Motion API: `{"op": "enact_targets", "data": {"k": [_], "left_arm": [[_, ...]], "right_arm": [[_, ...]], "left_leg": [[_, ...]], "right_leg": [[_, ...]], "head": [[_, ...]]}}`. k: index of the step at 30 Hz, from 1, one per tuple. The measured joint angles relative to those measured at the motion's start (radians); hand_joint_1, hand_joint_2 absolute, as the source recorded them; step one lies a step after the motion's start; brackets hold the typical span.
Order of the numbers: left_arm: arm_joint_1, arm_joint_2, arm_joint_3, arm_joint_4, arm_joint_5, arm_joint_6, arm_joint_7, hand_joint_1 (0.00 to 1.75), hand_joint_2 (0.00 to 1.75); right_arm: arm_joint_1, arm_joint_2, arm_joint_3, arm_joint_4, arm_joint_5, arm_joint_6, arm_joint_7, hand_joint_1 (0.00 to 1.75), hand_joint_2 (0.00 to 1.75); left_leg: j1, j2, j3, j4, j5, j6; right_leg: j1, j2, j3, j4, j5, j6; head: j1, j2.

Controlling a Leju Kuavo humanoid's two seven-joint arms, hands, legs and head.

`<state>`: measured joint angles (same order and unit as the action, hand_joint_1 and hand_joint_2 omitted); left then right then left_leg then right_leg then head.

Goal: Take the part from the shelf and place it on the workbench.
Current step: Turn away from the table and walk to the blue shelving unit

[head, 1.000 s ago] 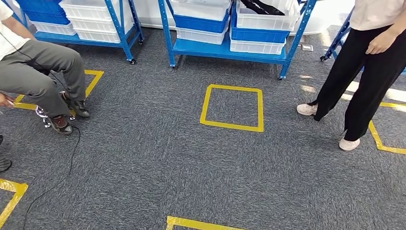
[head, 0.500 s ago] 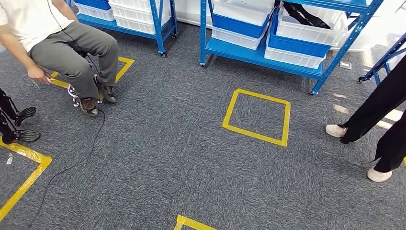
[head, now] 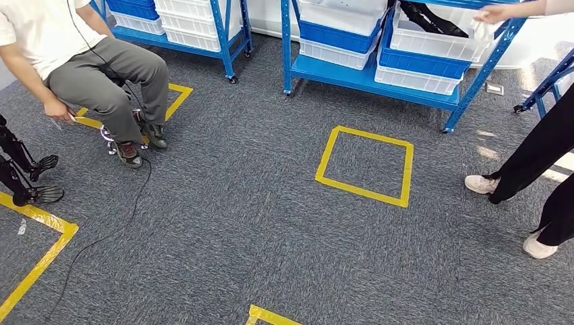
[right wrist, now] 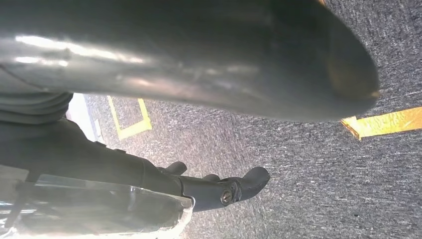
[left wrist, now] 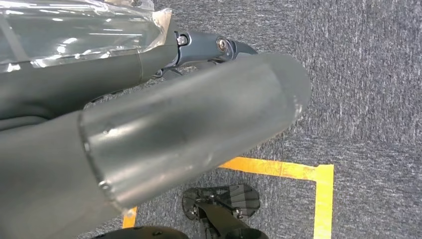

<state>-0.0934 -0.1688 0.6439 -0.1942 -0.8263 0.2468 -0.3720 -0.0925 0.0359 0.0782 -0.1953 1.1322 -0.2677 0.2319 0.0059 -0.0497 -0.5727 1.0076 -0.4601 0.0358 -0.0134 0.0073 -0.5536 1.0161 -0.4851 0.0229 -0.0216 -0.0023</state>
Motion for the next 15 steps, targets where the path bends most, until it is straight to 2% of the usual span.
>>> {"op": "enact_targets", "data": {"k": [3,5,15], "left_arm": [[0.000,0.000,0.000,0.000,0.000,0.000,0.000,0.00,0.00],[0.000,0.000,0.000,0.000,0.000,0.000,0.001,0.00,0.00],[0.000,0.001,0.000,0.000,0.001,-0.014,0.011,0.00,0.00]], "right_arm": [[0.000,0.000,0.000,0.000,0.000,0.000,0.000,0.00,0.00],[0.000,0.000,0.000,0.000,0.000,0.000,0.000,0.00,0.00],[-0.003,0.000,0.000,0.000,0.010,0.012,0.008,0.00,0.00]], "left_leg": [[0.002,0.000,0.000,-0.001,0.000,-0.012],[0.001,0.000,0.001,-0.001,-0.001,-0.016],[-0.006,0.000,0.000,0.000,-0.001,-0.016]], "right_leg": [[0.002,0.000,-0.001,0.000,0.000,0.000],[0.004,0.000,-0.001,0.000,0.000,0.000],[0.000,0.000,-0.001,0.000,0.000,0.000]], "head": [[0.000,0.000],[0.000,0.000],[0.001,0.000]]}}
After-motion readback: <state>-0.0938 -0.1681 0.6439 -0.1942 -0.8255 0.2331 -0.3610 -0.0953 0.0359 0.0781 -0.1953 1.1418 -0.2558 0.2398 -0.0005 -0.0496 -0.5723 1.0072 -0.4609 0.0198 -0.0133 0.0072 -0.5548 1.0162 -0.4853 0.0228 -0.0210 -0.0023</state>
